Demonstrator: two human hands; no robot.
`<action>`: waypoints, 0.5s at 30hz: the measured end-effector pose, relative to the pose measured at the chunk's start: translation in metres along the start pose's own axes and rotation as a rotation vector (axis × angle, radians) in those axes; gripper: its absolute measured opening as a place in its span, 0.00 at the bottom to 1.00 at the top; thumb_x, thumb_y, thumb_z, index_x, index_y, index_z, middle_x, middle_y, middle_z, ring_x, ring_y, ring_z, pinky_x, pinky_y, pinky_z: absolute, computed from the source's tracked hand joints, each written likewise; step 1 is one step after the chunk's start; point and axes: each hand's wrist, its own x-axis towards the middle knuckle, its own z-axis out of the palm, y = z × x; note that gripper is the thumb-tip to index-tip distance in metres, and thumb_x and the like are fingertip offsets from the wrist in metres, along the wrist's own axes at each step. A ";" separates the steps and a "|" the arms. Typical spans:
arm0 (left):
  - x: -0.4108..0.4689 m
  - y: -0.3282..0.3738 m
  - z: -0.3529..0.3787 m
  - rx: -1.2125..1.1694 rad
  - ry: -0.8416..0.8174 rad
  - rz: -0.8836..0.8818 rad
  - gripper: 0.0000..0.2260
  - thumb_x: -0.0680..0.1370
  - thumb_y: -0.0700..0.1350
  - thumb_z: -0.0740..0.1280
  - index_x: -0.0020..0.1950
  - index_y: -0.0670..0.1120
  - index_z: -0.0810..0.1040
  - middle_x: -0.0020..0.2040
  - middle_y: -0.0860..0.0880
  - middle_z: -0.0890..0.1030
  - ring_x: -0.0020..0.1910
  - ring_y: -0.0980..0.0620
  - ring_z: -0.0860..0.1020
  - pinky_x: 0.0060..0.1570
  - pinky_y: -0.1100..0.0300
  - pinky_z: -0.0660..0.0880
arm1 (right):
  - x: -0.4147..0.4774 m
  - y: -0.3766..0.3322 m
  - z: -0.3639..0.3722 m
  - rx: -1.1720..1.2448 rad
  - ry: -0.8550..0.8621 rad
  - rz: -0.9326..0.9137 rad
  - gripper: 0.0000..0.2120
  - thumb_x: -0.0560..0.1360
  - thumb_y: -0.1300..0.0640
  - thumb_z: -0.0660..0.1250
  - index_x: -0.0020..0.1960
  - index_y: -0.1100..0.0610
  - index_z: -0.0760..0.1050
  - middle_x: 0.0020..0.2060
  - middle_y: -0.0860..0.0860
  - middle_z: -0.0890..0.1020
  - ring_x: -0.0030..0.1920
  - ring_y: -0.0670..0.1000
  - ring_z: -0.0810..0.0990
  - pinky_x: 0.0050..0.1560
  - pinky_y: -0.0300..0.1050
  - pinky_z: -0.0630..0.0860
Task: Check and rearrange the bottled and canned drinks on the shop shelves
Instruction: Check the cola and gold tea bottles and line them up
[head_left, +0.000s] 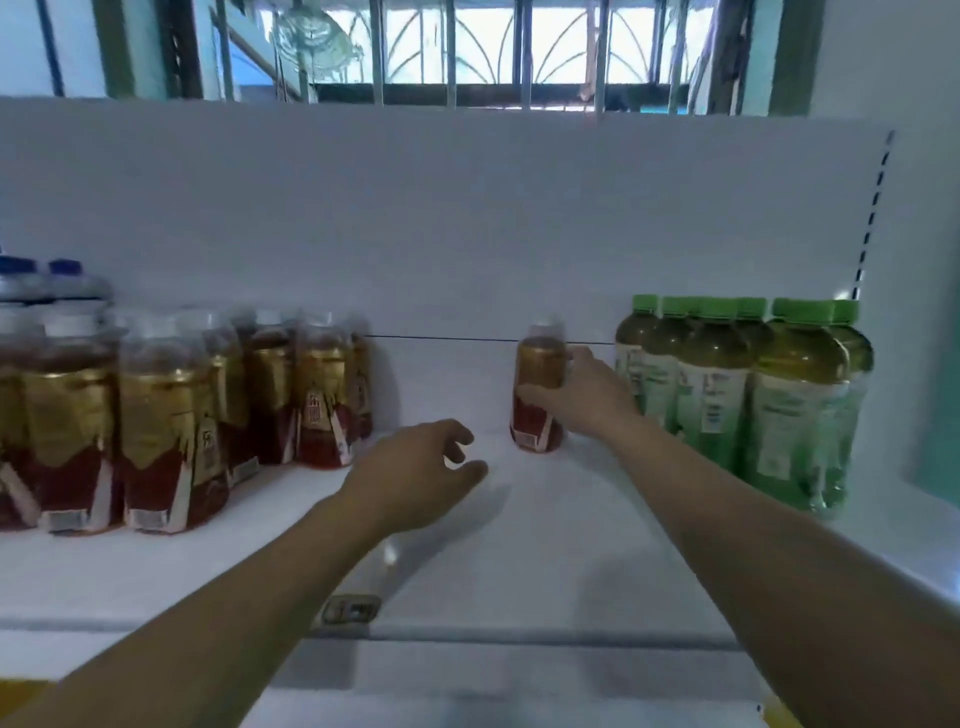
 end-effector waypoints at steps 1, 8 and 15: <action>0.014 -0.005 0.001 0.024 0.001 -0.001 0.20 0.80 0.61 0.63 0.70 0.56 0.72 0.60 0.59 0.79 0.55 0.56 0.78 0.53 0.58 0.75 | 0.016 0.007 0.011 0.072 0.007 0.043 0.34 0.73 0.43 0.75 0.72 0.55 0.65 0.62 0.54 0.78 0.58 0.56 0.80 0.52 0.46 0.74; 0.080 -0.019 0.018 0.083 -0.039 0.052 0.20 0.80 0.62 0.63 0.70 0.57 0.72 0.60 0.60 0.78 0.55 0.56 0.78 0.58 0.55 0.76 | 0.068 0.038 0.064 0.418 0.063 0.149 0.34 0.71 0.45 0.77 0.71 0.51 0.65 0.63 0.52 0.79 0.63 0.58 0.79 0.63 0.61 0.77; 0.081 -0.024 0.021 -0.082 -0.112 0.140 0.19 0.78 0.59 0.67 0.68 0.59 0.72 0.57 0.63 0.77 0.52 0.63 0.77 0.57 0.61 0.75 | 0.057 0.034 0.047 0.620 0.010 0.155 0.24 0.69 0.48 0.79 0.60 0.48 0.72 0.54 0.47 0.82 0.56 0.53 0.82 0.60 0.57 0.79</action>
